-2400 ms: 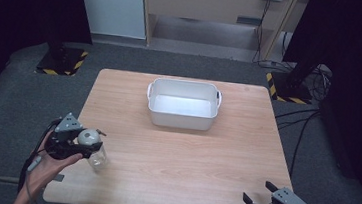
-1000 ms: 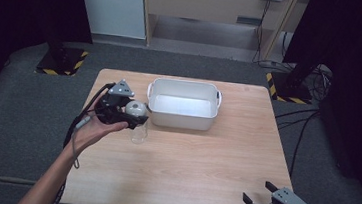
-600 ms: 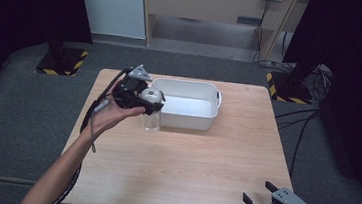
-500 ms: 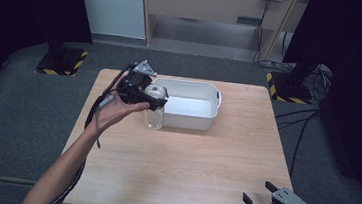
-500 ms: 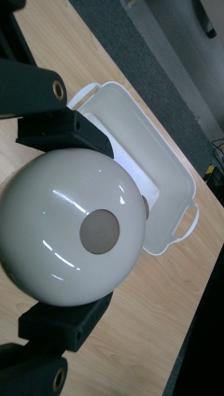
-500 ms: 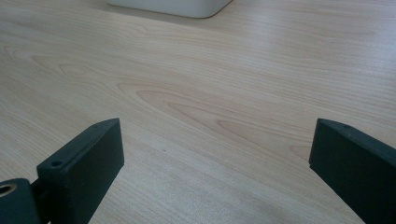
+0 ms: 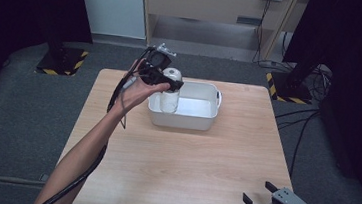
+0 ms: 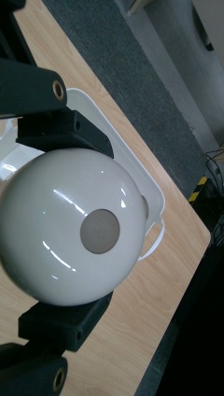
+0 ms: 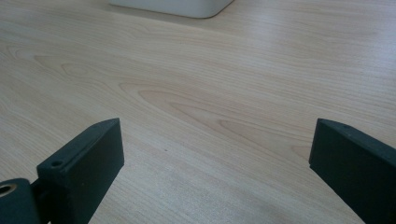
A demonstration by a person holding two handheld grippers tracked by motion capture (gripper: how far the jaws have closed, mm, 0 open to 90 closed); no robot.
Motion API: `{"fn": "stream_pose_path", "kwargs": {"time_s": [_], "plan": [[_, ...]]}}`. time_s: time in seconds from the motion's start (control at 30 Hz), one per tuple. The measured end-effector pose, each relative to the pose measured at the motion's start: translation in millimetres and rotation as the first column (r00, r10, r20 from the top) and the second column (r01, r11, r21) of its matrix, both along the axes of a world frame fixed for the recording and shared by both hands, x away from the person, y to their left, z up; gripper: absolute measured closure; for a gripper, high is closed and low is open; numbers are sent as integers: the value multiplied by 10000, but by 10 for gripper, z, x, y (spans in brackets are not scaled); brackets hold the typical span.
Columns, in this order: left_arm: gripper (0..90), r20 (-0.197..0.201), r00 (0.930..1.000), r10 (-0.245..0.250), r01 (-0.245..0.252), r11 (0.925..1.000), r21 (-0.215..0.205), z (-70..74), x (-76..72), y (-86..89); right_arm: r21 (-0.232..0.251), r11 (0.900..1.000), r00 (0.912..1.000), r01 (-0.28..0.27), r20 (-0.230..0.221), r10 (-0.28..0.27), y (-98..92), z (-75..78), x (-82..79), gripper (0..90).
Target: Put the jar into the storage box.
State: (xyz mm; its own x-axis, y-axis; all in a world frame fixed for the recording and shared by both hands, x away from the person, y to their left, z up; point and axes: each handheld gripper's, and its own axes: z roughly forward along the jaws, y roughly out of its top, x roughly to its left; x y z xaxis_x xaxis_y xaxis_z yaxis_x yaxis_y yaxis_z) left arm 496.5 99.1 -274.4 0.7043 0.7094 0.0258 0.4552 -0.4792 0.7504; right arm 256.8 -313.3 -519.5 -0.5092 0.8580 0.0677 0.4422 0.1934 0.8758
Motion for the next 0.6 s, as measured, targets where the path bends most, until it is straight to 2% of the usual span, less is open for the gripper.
{"fn": "stream_pose_path", "kwargs": {"time_s": [0.23,0.4,0.6], "plan": [[300,-76,9987,505,-506,9986,-124,-72,225,-93,4,10000,10000,-22,-24,22,1,0,-2,32],[300,-138,9967,795,-799,9964,-294,-179,363,-139,17,10000,10000,-27,-74,28,5,-1,-3,32],[300,-107,9920,1261,-1264,9916,-269,-317,525,-170,23,10000,10000,-25,-77,25,7,-2,-2,32]]}}
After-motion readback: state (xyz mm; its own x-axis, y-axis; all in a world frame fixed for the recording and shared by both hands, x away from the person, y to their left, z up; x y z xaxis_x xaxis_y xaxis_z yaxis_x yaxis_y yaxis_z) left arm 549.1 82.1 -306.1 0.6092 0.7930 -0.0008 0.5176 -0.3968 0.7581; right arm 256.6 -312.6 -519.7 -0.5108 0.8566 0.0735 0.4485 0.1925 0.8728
